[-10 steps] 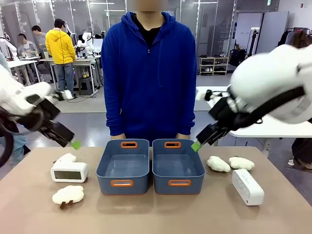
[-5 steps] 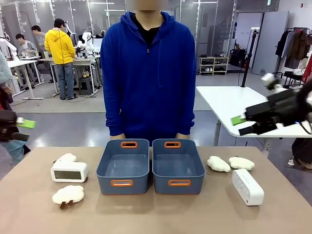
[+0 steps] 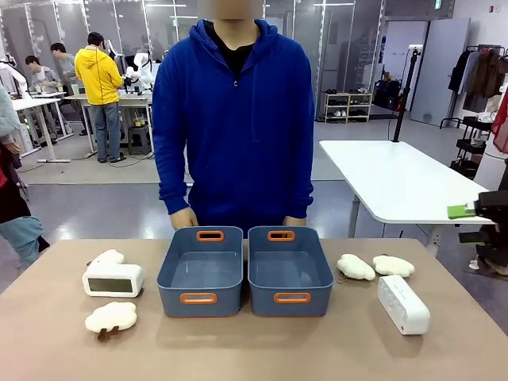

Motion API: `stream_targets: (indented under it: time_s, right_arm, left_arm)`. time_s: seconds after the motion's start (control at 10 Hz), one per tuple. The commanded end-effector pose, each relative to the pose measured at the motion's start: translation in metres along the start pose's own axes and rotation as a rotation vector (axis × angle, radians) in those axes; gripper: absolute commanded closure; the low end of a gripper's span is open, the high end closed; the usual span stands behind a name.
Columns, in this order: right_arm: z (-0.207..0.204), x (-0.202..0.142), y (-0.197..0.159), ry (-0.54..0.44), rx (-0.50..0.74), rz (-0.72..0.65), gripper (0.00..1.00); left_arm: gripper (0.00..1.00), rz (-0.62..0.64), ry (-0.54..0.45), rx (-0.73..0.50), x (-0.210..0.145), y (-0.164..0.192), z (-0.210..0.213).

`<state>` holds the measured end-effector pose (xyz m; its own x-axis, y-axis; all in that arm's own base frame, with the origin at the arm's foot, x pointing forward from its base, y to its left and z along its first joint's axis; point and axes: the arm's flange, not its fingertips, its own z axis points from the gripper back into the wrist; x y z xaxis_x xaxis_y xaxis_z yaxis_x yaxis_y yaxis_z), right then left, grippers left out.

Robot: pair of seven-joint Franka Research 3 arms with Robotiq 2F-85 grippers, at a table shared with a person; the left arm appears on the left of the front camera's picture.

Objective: Sort the digital clocks into the basket.
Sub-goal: Pick up the Digital clock from the table and place it into the empty Plastic storage basket.

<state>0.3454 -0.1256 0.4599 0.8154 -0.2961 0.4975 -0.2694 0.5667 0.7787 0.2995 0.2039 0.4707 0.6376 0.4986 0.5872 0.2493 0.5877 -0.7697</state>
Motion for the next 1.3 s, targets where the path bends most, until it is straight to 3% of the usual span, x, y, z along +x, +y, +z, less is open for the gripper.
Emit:
stream_targets:
  time_s: [0.0,0.1,1.2]
  right_arm:
    - [-0.009,0.003,0.007,0.025,0.017,0.021,0.00]
    - [-0.009,0.003,0.007,0.025,0.017,0.021,0.00]
    - [-0.009,0.003,0.007,0.025,0.017,0.021,0.00]
  left_arm:
    - [0.00,-0.032,-0.002,-0.018,-0.045,-0.010,-0.028]
    - [0.00,0.000,0.000,0.000,0.000,0.000,0.000]
    - [0.00,0.000,0.000,0.000,0.000,0.000,0.000]
